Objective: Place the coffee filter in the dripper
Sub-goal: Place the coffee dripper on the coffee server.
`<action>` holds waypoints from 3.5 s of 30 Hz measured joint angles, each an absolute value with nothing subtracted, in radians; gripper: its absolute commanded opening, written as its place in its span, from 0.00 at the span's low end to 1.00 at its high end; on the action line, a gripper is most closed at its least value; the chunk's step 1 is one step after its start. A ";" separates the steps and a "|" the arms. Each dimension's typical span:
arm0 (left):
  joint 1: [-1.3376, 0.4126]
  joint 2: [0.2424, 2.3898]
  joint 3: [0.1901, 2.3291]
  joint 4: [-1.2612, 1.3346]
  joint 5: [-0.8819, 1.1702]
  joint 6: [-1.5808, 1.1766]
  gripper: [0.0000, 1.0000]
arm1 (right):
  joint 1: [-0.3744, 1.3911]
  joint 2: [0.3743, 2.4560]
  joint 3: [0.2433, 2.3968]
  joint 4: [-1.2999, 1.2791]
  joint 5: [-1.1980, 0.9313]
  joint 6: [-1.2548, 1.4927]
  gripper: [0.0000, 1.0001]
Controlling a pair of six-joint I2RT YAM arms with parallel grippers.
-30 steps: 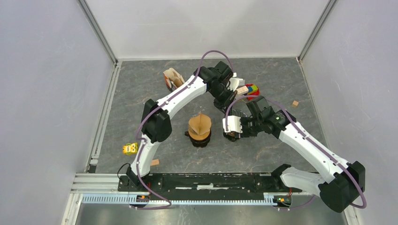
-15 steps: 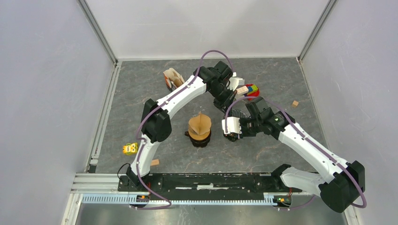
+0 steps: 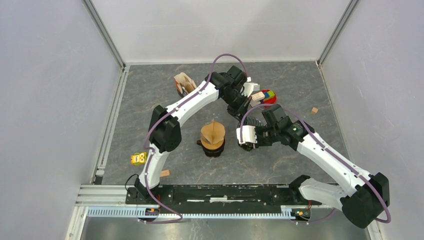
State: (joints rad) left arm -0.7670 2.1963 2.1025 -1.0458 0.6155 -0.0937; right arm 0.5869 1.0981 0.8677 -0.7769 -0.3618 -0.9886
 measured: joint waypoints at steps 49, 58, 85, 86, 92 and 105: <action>-0.766 2.146 1.964 -0.865 0.608 -0.094 0.02 | 0.589 1.167 0.876 -0.756 -0.349 -1.013 0.00; -0.768 2.136 1.944 -0.838 0.607 -0.094 0.02 | 0.589 1.186 0.862 -0.730 -0.347 -1.023 0.00; -0.825 2.148 2.005 -0.896 0.554 -0.093 0.07 | 0.561 1.198 0.928 -0.886 -0.353 -0.973 0.43; -0.826 2.149 2.010 -0.904 0.551 -0.093 0.06 | 0.560 1.199 0.928 -0.888 -0.353 -0.971 0.44; -0.825 2.154 2.029 -0.936 0.537 -0.093 0.02 | 0.560 1.202 0.928 -0.886 -0.353 -0.962 0.44; -0.789 2.154 2.031 -0.965 0.542 -0.093 0.05 | 0.556 1.243 0.974 -0.885 -0.353 -0.955 0.45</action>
